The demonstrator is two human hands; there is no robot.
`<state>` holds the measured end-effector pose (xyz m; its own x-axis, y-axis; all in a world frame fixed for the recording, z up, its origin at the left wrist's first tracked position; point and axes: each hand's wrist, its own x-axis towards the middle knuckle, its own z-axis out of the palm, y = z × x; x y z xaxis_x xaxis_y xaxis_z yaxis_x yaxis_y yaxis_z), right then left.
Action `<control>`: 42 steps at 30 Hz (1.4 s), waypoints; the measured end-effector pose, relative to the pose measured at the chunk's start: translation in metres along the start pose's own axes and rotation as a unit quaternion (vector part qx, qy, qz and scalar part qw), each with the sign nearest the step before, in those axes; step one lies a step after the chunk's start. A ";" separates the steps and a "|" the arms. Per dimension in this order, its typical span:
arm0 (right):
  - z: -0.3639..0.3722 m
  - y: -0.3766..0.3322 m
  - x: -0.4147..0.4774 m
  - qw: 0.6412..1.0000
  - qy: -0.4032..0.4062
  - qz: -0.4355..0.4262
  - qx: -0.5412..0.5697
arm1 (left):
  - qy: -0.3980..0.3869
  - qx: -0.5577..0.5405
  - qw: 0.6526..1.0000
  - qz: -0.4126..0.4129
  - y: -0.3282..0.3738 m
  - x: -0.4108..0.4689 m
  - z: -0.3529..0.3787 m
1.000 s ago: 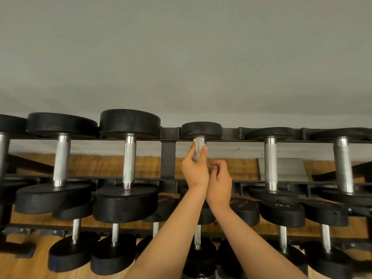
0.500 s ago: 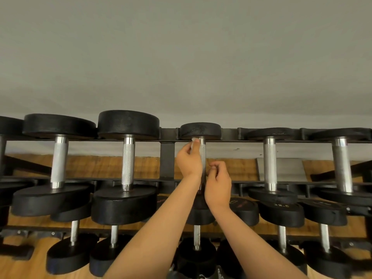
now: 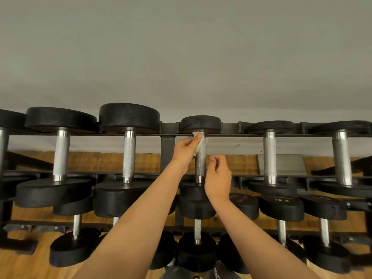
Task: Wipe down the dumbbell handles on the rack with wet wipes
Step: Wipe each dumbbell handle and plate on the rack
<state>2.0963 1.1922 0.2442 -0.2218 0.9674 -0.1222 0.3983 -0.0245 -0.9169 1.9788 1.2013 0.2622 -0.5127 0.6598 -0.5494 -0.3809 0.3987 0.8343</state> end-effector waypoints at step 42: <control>0.000 -0.001 -0.001 1.000 0.012 0.009 -0.001 | 0.013 0.303 0.947 0.104 -0.038 -0.060 -0.036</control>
<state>2.0966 1.1910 0.2456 -0.1933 0.9726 -0.1294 0.4039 -0.0413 -0.9139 1.9962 1.1237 0.2612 -0.5491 0.7521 -0.3644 0.2389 0.5591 0.7939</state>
